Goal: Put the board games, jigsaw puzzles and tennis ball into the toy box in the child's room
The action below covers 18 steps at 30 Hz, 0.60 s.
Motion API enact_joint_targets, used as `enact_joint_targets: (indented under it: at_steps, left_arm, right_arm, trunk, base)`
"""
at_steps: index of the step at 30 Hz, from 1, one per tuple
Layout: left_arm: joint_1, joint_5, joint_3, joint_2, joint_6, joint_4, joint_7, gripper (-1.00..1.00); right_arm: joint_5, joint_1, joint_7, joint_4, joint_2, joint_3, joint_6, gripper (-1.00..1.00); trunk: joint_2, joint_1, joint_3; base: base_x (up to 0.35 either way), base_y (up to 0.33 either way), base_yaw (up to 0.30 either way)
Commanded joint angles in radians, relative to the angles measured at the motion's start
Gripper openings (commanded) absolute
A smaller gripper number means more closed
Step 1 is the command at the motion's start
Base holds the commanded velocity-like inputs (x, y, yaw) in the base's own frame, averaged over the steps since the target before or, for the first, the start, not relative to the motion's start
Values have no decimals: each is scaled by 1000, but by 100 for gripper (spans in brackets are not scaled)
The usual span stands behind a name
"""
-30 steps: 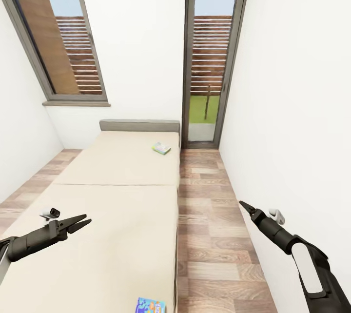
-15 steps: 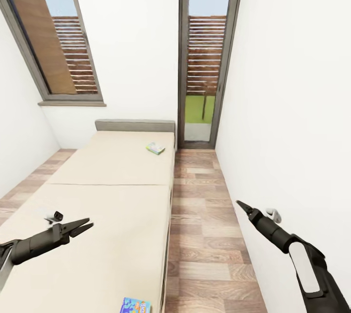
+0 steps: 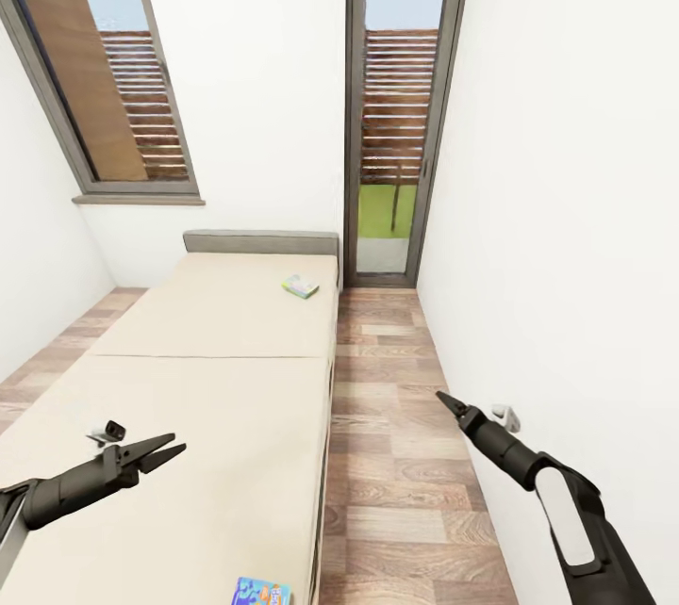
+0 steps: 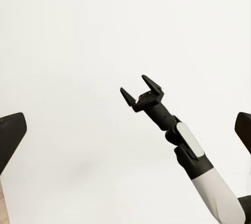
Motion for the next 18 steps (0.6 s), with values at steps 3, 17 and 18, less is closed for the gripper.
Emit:
enact_joint_targets:
  at_steps: [3,17,18]
  left_arm:
    - [0,16,-2,1,28,-17,-4,100]
    - [0,15,-4,10,93,-76,-4,100]
    - [1,15,-4,10,93,-76,-4,100]
  right_arm:
    - [-3,-1,1,0,0,1,7,100]
    - [-3,-1,1,2,-1,3,7,100]
    - [-3,-1,1,2,-1,3,7,100]
  trunk:
    - [-23,12,-11]
    - [-121,66,-55]
    - [-128,70,-58]
  base:
    - [0,0,0]
    - [-8,0,0]
    - [-117,14,0]
